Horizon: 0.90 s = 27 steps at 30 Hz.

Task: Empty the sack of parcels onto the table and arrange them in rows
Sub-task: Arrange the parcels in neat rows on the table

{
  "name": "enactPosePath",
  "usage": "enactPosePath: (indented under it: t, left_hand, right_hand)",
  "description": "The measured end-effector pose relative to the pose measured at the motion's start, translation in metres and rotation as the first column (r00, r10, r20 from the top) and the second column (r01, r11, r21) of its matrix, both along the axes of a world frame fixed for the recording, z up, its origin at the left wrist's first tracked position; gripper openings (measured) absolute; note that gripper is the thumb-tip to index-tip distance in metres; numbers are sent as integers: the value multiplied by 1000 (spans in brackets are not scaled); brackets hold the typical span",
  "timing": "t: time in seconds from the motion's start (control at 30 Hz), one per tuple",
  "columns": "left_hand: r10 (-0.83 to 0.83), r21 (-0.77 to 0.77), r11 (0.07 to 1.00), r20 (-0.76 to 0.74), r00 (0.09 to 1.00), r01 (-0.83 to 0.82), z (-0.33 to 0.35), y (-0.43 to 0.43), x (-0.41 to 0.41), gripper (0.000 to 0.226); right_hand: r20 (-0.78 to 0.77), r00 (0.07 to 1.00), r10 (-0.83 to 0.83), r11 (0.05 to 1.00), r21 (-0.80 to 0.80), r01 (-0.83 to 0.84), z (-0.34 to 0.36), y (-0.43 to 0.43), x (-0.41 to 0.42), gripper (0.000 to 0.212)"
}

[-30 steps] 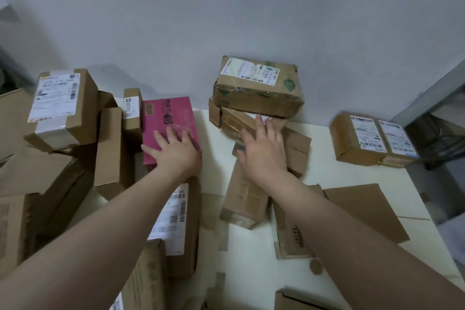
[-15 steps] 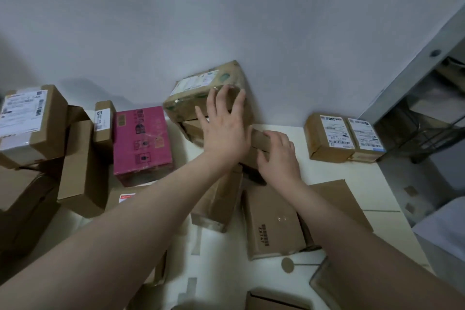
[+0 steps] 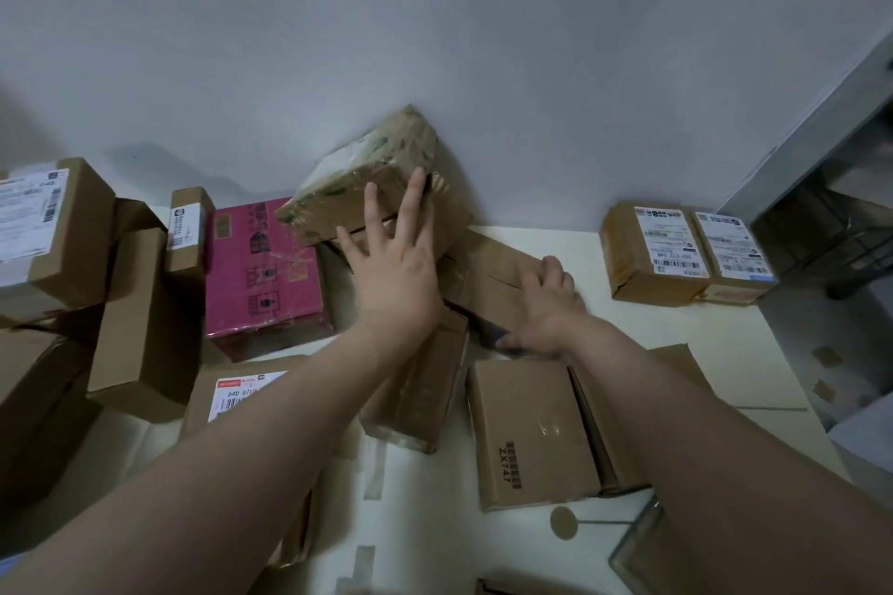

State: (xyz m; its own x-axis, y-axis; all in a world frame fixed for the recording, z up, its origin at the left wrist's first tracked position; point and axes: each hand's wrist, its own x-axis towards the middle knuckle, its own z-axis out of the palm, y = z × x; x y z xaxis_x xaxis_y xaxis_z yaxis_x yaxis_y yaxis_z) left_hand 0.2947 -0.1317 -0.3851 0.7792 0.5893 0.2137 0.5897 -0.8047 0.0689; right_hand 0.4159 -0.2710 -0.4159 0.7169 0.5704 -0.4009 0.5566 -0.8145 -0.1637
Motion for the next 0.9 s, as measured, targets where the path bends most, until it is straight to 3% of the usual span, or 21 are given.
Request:
enactPosePath:
  t: [0.1, 0.23, 0.43, 0.57, 0.67, 0.7, 0.77, 0.9]
  left_hand:
    - [2, 18, 1000, -8, 1000, -2, -6, 8, -1, 91]
    - [106, 20, 994, 66, 992, -108, -5, 17, 4, 82]
    - [153, 7, 988, 65, 986, -154, 4, 19, 10, 50]
    - [149, 10, 988, 99, 984, -151, 7, 16, 0, 49]
    - [112, 19, 993, 50, 992, -113, 8, 10, -10, 66]
    - [98, 22, 995, 23, 995, -98, 8, 8, -12, 75]
    - [68, -5, 998, -21, 998, -68, 7, 5, -15, 87]
    - [23, -88, 996, -39, 999, -26, 5, 0, -16, 91]
  right_hand:
    - [27, 999, -23, 995, 96, 21, -4, -5, -7, 117]
    - [-175, 973, -150, 938, 285, 196, 8, -21, 1, 102]
    - [-376, 897, -233, 890, 289, 352, 23, -51, 17, 78]
    - [-521, 783, -339, 770, 324, 549, 19, -58, 16, 58]
    - [-587, 678, -441, 609, 359, 707, 18, -53, 15, 37]
    - [-613, 641, -462, 560, 359, 747, 21, -51, 11, 37]
    - [-614, 615, -495, 523, 355, 775, 25, -47, 2, 57]
    - [-315, 830, -460, 699, 448, 557, 27, -34, -20, 96]
